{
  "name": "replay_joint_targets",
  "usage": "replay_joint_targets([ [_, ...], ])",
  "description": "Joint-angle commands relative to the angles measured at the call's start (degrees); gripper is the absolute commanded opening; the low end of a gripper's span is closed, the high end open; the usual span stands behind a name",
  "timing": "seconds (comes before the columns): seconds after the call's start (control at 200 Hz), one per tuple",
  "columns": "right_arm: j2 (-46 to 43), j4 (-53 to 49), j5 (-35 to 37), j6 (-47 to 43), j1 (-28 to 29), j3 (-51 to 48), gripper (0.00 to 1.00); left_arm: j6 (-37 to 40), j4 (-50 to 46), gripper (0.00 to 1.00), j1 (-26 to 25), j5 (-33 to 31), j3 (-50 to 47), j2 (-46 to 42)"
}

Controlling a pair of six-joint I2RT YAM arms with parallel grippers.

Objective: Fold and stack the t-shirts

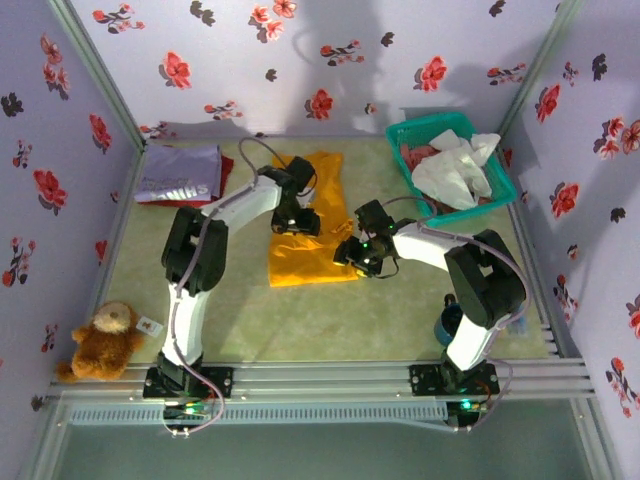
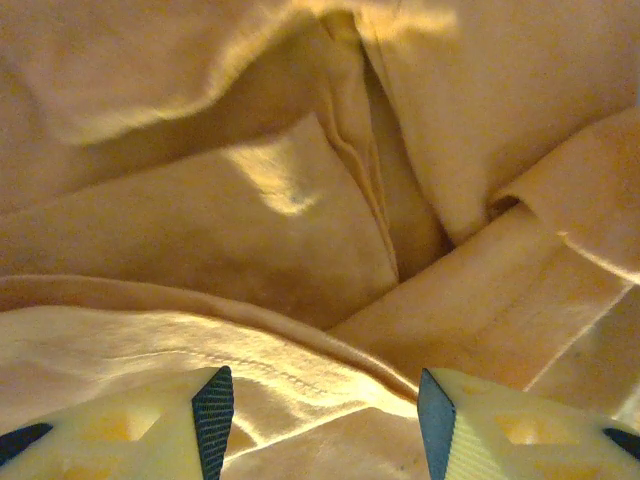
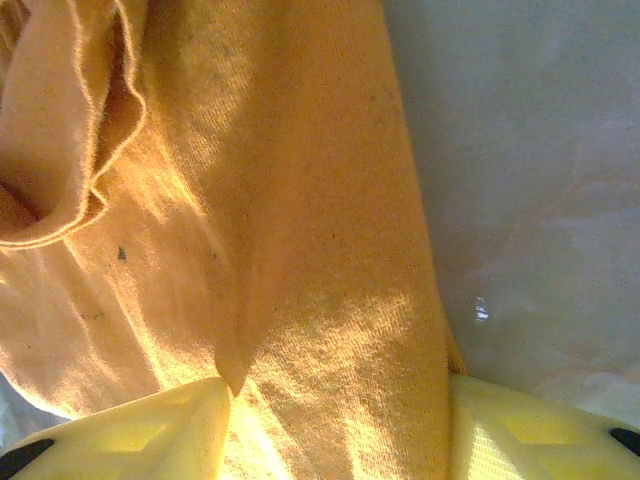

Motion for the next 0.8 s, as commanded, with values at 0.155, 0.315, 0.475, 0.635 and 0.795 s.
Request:
replay_joint_targets([
  [0.155, 0.44, -1.34, -0.35, -0.24, 0.4, 0.32, 0.56, 9.94, 2.13, 0.59, -2.22, -1.18, -0.53, -3.01],
  [0.315, 1.0, -0.64, -0.65, 0.11, 0.35, 0.26, 0.56, 13.44, -1.62, 0.64, -2.11, 1.29, 2.73, -0.28],
  [0.475, 1.0, -0.77, -0.57, -0.02, 0.33, 0.43, 0.56, 12.88, -3.18, 0.63, -2.46, 1.96, 2.74, 1.76],
  [0.635, 1.33, -1.21, -0.66, -0.24, 0.4, 0.77, 0.56, 14.81, -2.29, 0.62, -2.81, 3.74, 2.07, 1.79],
  [0.795, 1.53, -1.3, -0.6, -0.36, 0.4, 0.88, 0.56, 15.09, -2.45, 0.61, -3.07, 4.28, 2.53, 3.19],
])
